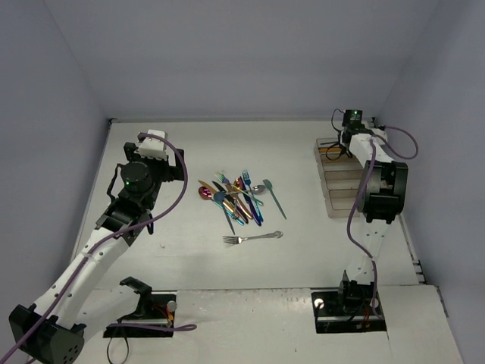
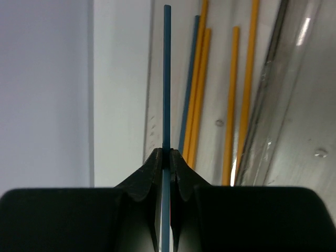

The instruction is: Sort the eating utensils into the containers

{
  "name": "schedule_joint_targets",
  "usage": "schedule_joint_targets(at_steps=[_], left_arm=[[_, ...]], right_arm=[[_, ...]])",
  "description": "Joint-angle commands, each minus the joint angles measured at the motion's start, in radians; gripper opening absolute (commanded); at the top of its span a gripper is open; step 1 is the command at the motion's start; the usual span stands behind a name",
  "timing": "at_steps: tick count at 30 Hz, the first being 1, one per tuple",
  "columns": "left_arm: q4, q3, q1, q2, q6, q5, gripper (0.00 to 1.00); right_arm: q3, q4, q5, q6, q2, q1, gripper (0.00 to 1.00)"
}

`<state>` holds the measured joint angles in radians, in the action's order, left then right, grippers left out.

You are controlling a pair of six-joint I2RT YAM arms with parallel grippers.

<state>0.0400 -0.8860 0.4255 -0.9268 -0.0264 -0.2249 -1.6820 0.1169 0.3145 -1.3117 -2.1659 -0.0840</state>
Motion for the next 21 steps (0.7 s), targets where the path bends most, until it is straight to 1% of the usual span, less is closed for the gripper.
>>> schedule_joint_targets(at_steps=[1,3,4,7,10,11,12,14,16,18,19,21], left_arm=[[0.051,-0.027,0.006,0.011,0.006,0.01,0.9],[0.051,-0.028,0.006,0.012,0.005,0.01,0.9],[0.051,-0.027,0.006,0.011,0.006,0.01,0.9],[0.051,-0.028,0.006,0.009,0.005,0.01,0.9],[0.052,-0.028,0.006,0.011,0.006,0.01,0.9],[0.052,-0.028,0.006,0.011,0.006,0.01,0.9],[0.052,-0.028,0.006,0.011,0.006,0.01,0.9],[0.051,-0.028,0.006,0.011,0.007,0.01,0.9],[0.049,-0.031,0.006,0.011,0.008,0.01,0.9],[0.048,-0.031,0.006,0.011,0.011,0.009,0.9],[0.047,-0.031,0.006,0.011,0.011,0.009,0.9],[0.046,-0.034,0.006,0.01,0.012,0.006,0.9]], right_arm=[[0.033,-0.017,0.041,-0.08,0.04,-0.021,0.0],[0.038,-0.017,0.034,-0.079,0.038,-0.025,0.01],[0.042,-0.017,0.029,-0.078,0.037,-0.026,0.04],[0.042,-0.019,0.007,-0.062,0.037,-0.026,0.14],[0.031,-0.023,-0.009,-0.003,0.066,-0.023,0.24],[0.029,-0.024,-0.007,0.028,0.085,-0.019,0.29],[0.029,-0.025,-0.003,0.066,0.105,-0.014,0.34],[0.035,-0.025,-0.009,0.15,0.143,-0.008,0.38],[0.052,-0.025,-0.025,0.21,0.21,-0.003,0.41],[0.073,-0.028,-0.047,0.339,0.258,0.009,0.42],[0.076,-0.028,-0.065,0.354,0.279,0.017,0.42],[0.093,-0.028,-0.171,0.594,0.333,0.06,0.42]])
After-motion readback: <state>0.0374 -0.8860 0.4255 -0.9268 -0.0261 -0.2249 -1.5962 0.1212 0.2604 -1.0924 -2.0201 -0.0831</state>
